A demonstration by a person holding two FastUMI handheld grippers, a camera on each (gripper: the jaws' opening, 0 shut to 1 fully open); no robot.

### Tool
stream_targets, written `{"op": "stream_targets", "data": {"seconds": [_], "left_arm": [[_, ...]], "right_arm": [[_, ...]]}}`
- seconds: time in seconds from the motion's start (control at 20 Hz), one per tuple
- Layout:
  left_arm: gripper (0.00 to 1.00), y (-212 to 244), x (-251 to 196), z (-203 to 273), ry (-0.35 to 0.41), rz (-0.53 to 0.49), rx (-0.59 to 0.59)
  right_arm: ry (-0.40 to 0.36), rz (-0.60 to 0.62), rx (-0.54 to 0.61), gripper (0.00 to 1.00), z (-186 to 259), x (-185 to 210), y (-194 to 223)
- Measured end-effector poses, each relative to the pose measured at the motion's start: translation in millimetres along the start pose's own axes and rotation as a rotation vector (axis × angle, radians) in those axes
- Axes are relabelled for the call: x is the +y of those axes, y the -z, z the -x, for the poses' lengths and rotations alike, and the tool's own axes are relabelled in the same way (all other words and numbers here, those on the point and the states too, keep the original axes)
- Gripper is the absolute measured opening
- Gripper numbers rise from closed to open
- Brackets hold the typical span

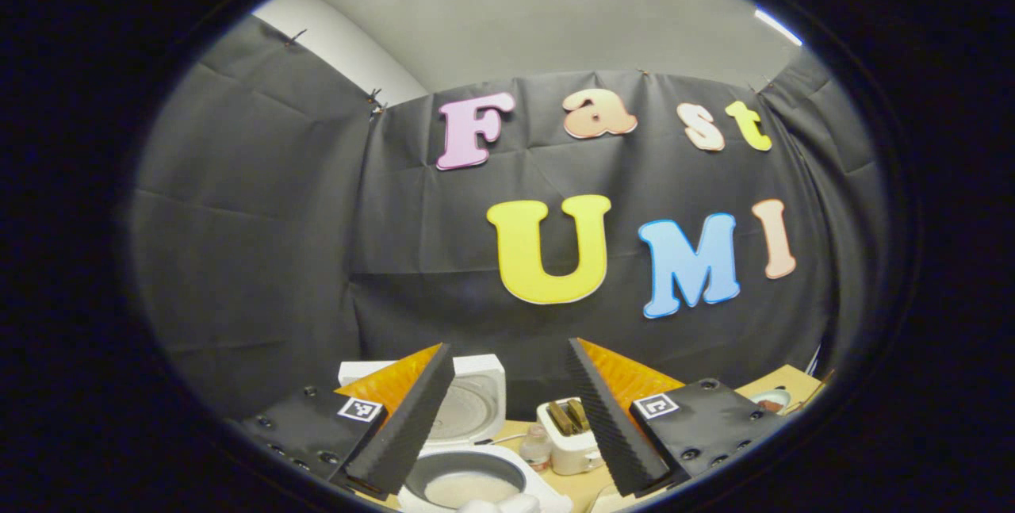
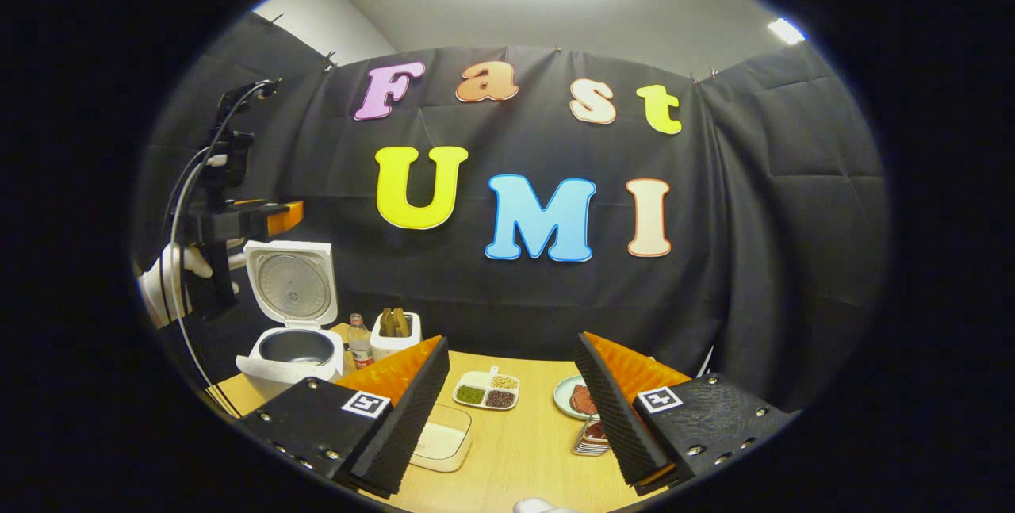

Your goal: Close the left gripper, press the button to open the rice cooker; take a wooden spoon from the chopstick holder with the right hand, scoop a spoonful of rice and pour it into the rice cooker, then put the wooden spoon back into the chopstick holder.

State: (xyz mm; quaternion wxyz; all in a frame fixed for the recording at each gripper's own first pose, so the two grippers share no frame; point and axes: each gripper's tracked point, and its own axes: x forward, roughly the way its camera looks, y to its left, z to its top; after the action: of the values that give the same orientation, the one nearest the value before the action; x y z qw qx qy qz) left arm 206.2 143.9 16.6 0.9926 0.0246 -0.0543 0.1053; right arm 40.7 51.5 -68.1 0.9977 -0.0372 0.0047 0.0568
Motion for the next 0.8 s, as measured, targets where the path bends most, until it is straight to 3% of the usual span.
{"op": "stream_targets", "data": {"seconds": [0.35, 0.7, 0.75, 0.8], "left_arm": [[0.96, 12.3, 59.1, -107.6, -0.063, 0.023, 0.038], [0.94, 95.1, 98.7, -187.0, -0.17, 0.007, 0.183], [0.99, 105.9, 101.2, -194.0, -0.178, 0.001, 0.202], [0.94, 115.1, 104.7, -200.5, -0.182, -0.006, 0.213]], "right_arm": [[0.035, -0.001, 0.027, 0.98, -1.1, -7.8, -4.4], [0.053, 0.015, 0.098, 0.98, -0.5, -14.1, 12.9], [0.055, 0.024, 0.103, 0.98, 0.3, -15.8, 14.0], [0.06, 0.033, 0.109, 0.98, 1.0, -17.9, 15.0]]}}
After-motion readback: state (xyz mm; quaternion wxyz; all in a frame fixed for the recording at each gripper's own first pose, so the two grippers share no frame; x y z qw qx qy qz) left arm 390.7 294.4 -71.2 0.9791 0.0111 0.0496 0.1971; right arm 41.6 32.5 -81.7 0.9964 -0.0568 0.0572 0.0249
